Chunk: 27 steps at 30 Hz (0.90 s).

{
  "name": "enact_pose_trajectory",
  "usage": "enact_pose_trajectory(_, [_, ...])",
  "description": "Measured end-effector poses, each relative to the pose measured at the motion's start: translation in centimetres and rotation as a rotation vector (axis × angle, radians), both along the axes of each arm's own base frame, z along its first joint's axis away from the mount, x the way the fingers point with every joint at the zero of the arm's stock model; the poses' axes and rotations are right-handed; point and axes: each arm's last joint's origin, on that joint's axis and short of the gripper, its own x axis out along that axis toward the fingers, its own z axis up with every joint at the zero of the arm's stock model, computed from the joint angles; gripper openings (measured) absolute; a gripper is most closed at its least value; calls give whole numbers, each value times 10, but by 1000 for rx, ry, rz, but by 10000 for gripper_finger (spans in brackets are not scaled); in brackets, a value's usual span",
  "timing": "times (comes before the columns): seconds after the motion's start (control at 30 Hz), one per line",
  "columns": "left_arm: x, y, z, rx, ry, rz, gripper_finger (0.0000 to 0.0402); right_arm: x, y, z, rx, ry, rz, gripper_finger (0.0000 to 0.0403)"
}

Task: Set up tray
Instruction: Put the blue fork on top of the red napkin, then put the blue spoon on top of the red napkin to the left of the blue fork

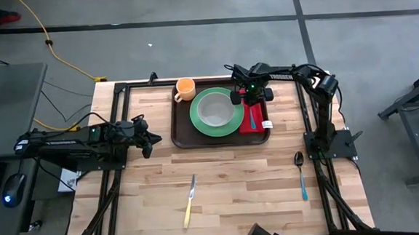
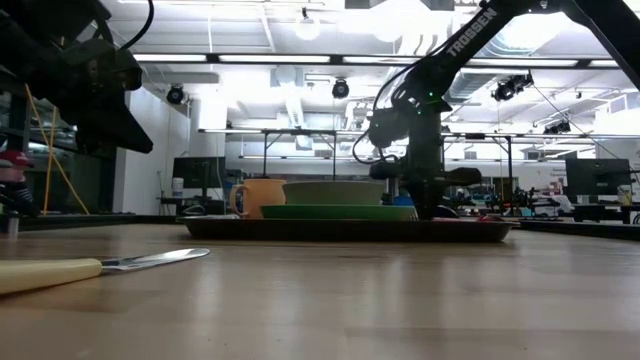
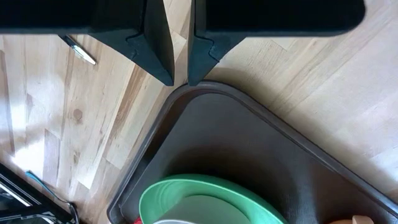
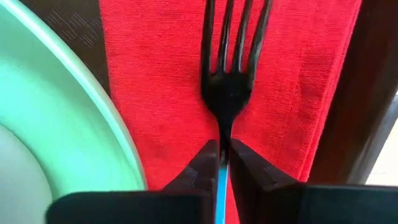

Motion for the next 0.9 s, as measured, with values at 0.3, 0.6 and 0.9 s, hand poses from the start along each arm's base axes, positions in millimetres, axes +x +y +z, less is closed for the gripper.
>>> enact_pose_trajectory(0.3, [0,0,0,0,0,0,76,0,0,0,-13,11,-13,92])
enact_pose_trajectory(0.6, [0,0,0,0,0,0,76,-3,3,16,-19,-27,-19,100])
enact_pose_trajectory(0.9, [0,0,0,0,0,0,76,-17,22,71,-38,-160,4,95])
